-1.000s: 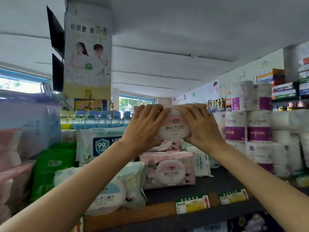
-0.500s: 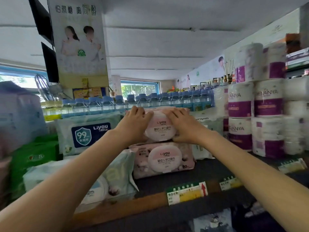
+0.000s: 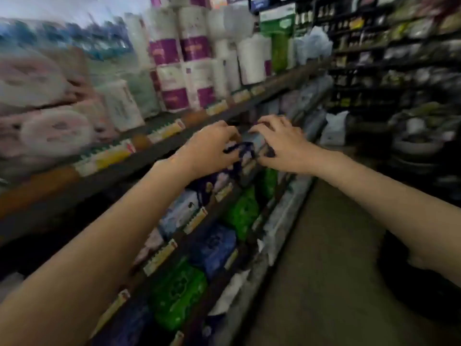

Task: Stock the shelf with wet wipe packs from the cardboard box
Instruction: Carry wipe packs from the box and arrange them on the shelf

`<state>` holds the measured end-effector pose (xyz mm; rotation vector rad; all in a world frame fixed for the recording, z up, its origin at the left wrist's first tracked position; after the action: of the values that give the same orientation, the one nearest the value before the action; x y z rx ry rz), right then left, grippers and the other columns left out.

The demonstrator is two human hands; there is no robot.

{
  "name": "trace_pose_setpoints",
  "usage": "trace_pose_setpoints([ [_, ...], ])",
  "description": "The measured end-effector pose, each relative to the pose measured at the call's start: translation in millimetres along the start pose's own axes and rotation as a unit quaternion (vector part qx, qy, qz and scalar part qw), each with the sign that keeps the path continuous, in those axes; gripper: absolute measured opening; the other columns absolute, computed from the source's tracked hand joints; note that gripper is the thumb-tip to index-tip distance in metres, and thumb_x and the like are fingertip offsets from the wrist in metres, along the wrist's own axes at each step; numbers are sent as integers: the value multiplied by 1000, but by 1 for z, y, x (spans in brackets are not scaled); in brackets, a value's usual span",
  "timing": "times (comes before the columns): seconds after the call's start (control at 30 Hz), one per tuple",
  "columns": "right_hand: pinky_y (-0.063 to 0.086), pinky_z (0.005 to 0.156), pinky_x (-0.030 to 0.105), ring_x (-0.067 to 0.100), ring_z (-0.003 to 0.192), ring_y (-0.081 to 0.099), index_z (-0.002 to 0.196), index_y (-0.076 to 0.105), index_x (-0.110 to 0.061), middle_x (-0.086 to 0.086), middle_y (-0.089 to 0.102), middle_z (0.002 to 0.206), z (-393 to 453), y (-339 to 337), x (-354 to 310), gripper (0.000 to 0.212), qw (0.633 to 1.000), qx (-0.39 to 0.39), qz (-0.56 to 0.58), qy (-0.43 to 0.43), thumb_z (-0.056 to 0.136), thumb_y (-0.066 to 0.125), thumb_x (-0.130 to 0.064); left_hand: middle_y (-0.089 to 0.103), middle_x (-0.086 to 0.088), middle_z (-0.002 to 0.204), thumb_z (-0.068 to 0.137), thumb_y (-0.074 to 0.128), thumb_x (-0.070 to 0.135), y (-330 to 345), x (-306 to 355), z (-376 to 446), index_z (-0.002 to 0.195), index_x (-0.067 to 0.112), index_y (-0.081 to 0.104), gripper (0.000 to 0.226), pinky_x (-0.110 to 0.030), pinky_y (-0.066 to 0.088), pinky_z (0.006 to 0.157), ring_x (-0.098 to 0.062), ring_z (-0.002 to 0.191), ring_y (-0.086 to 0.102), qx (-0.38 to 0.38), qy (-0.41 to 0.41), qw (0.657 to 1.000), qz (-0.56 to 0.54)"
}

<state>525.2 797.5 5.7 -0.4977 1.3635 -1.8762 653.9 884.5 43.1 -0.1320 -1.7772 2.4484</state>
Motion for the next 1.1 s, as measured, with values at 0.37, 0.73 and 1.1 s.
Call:
trace_pose_setpoints([
  [0.37, 49, 84, 33, 29, 101, 62, 110, 62, -2, 17, 66, 110, -463, -12, 247, 25, 828, -235, -14, 509, 90, 52, -14, 65, -8, 110, 88, 53, 18, 187, 344, 50, 110, 11, 61, 24, -32, 46, 87, -27, 105, 60, -224, 335, 914, -43],
  [0.73, 33, 64, 29, 30, 87, 59, 86, 56, -8, 18, 59, 89, -705, 66, 336, 6, 750, -306, 91, 580, 87, 50, -8, 61, -8, 121, 91, 48, 18, 371, 613, -1, 117, 13, 58, 29, -34, 44, 95, -24, 114, 56, -383, 433, 812, -83],
  [1.1, 40, 99, 36, 29, 118, 49, 126, 50, -6, 14, 46, 130, -801, 258, 361, 38, 702, -385, 212, 561, 89, 53, -15, 49, -12, 134, 96, 38, 25, 569, 664, -112, 134, 8, 40, 41, -39, 40, 99, -30, 124, 49, -563, 326, 758, 43],
])
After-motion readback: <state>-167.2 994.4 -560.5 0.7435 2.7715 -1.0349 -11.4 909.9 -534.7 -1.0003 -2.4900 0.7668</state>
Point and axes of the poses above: each hand's wrist, its own z-axis towards the middle knuckle, its own y-axis out of the palm, x = y × z, the point moved 3 cm from there along z, towards the middle knuckle
